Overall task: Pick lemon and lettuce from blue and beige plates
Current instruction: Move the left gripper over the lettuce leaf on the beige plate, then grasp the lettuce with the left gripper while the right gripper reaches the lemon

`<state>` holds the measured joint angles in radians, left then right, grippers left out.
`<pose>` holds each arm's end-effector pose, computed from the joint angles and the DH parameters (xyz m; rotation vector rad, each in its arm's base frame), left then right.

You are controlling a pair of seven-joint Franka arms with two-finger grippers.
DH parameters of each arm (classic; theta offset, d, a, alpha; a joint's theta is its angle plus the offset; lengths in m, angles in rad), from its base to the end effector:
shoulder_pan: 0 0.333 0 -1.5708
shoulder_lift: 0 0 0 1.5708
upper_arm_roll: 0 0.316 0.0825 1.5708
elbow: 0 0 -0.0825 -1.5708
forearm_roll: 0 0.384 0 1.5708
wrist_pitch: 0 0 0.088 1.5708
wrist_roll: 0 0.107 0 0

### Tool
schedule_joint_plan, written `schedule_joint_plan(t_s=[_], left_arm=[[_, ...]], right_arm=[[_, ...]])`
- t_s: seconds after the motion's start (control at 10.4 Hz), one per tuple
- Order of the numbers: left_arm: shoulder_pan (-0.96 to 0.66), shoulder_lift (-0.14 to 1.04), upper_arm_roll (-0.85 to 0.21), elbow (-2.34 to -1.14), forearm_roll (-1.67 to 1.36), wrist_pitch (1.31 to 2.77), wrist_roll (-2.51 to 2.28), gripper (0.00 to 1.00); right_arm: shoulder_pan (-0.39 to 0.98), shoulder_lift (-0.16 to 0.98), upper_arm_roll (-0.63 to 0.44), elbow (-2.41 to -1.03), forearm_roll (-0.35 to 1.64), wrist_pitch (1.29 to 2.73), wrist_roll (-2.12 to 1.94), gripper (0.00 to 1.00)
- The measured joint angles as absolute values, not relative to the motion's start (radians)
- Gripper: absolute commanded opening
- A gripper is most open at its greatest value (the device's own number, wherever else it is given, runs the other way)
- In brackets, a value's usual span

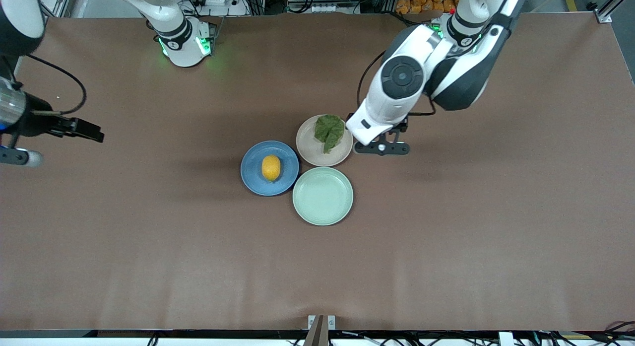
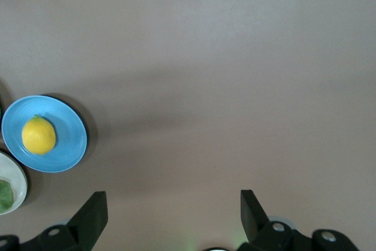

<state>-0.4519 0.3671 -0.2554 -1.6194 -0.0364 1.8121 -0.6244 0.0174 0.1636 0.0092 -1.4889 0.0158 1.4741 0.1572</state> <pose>0.4973 -0.4067 0.4051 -3.1222 0.0974 0.3233 0.5897 0.0171 0.5613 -3.1214 0.2039 0.2811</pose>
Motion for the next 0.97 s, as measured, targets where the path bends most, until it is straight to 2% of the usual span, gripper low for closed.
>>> schedule_joint_plan(t_s=[0.39,0.77,0.97], left_arm=[[-0.575,0.477,-0.255,-1.647,-0.032,1.897,-0.687,1.00],[-0.638,0.597,-0.255,-1.650,0.028,1.973,-0.687,1.00],[-0.656,0.638,-0.255,-1.649,0.031,2.031,-0.687,1.00]], right_arm=[[0.086,0.238,0.011,-1.496,0.016,1.521,0.188,1.00],[0.074,0.242,0.007,-1.552,0.060,1.564,0.238,1.00],[0.076,0.243,0.044,-1.573,0.067,1.612,0.320,1.00]])
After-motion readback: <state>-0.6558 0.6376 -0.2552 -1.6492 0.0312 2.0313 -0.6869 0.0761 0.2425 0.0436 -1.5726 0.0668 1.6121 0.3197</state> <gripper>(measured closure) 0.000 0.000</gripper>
